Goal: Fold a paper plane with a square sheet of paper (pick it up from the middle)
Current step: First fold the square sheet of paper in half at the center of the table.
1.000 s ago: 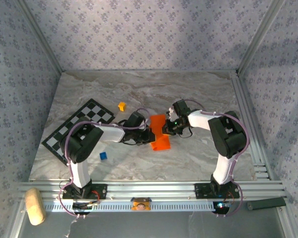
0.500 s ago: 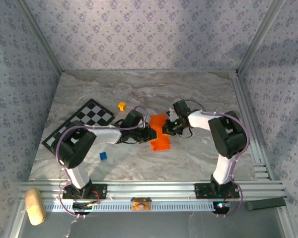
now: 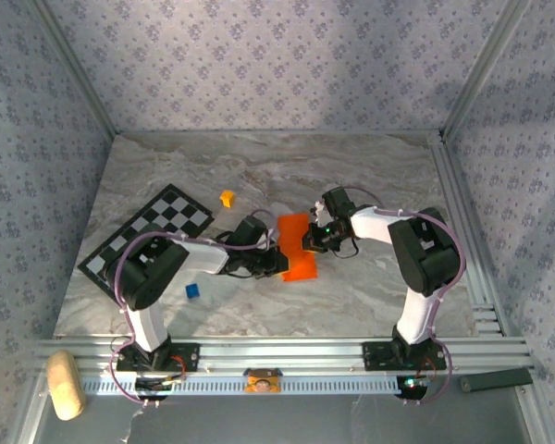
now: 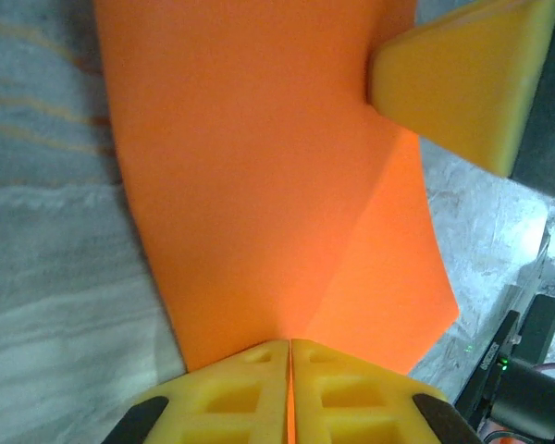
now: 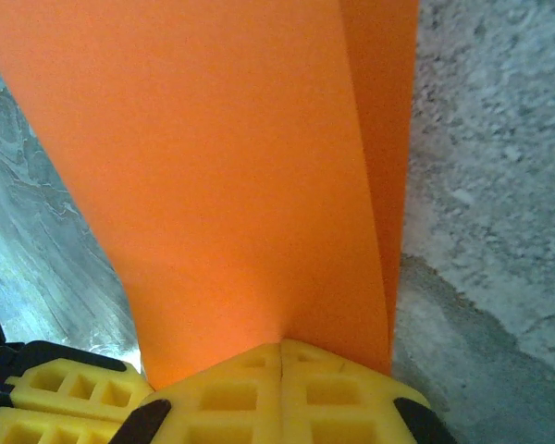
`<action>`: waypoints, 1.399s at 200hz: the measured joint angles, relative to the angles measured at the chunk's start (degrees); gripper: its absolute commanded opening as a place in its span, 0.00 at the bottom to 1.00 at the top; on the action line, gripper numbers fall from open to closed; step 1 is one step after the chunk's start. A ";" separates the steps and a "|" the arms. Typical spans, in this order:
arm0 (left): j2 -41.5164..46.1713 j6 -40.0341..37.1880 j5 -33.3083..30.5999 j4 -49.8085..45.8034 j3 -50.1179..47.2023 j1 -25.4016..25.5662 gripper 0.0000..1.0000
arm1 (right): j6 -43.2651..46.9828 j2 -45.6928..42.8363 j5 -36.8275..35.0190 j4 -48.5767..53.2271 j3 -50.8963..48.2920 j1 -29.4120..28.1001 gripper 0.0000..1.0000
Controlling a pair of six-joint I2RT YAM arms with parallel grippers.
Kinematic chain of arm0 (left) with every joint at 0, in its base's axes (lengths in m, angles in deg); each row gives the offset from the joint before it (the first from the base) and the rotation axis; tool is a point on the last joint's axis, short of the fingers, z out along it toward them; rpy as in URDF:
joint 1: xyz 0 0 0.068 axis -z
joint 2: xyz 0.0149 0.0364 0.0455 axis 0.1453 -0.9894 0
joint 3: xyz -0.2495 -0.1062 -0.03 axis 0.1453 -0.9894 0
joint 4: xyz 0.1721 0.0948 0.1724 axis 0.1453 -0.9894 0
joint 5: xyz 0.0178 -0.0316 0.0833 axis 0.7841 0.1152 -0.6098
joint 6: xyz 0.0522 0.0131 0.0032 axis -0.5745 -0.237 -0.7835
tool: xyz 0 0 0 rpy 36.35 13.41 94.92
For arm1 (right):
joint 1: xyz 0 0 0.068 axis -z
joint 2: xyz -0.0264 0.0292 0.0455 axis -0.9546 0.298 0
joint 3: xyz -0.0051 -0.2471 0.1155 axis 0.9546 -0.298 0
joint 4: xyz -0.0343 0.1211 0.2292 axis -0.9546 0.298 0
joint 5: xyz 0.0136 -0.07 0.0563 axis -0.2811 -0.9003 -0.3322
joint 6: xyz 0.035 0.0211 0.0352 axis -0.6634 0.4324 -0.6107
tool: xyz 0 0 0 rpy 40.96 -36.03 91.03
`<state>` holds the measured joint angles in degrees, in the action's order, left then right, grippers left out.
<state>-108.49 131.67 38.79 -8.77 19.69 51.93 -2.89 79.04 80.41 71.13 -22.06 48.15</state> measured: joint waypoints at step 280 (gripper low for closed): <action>3.48 -3.58 -1.44 -7.91 -0.52 2.34 0.11 | -0.04 -0.26 0.09 -0.72 -0.55 0.00 0.00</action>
<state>-105.01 128.09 37.35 -16.69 19.17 54.27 -2.94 78.78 80.50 70.41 -22.60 48.15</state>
